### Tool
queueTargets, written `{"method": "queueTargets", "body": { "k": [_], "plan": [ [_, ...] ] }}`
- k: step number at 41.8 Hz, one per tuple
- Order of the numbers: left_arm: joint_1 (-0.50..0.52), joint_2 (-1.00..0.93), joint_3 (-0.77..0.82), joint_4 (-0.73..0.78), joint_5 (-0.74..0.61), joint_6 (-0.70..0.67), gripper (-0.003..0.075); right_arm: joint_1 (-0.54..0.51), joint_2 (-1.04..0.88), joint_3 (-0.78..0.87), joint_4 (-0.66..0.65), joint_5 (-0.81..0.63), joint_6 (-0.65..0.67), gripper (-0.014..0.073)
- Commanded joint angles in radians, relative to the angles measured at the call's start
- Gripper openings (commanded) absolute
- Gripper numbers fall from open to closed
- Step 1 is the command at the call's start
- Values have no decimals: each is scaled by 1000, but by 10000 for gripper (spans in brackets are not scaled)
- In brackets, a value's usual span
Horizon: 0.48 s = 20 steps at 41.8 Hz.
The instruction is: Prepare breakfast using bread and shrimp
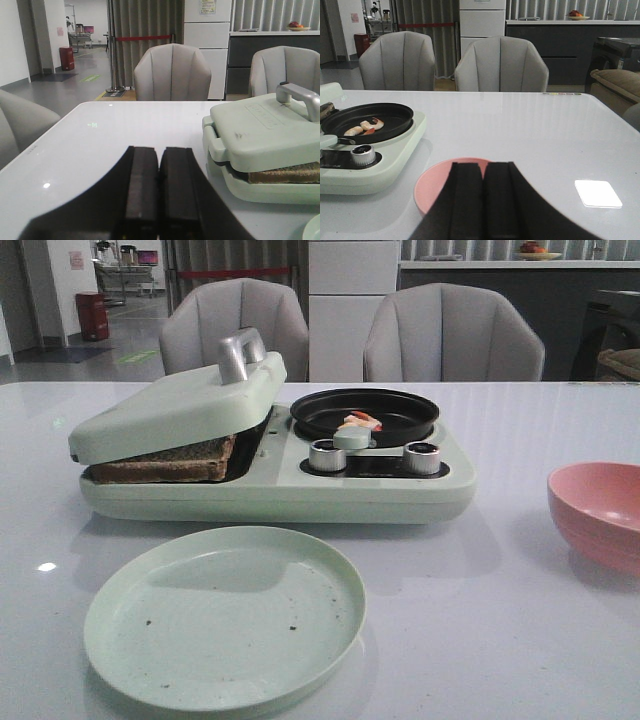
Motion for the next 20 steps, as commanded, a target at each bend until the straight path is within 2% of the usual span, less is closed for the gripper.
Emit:
{"method": "queueTargets", "body": {
  "k": [1,20],
  "plan": [
    [4,-20,7,-8,-94,1,101,-7,-23,-18,0,-78,-3,47],
    [4,-20,7,-8,-94,1,101,-7,-22,-18,0,-74,-3,47]
  ]
}}
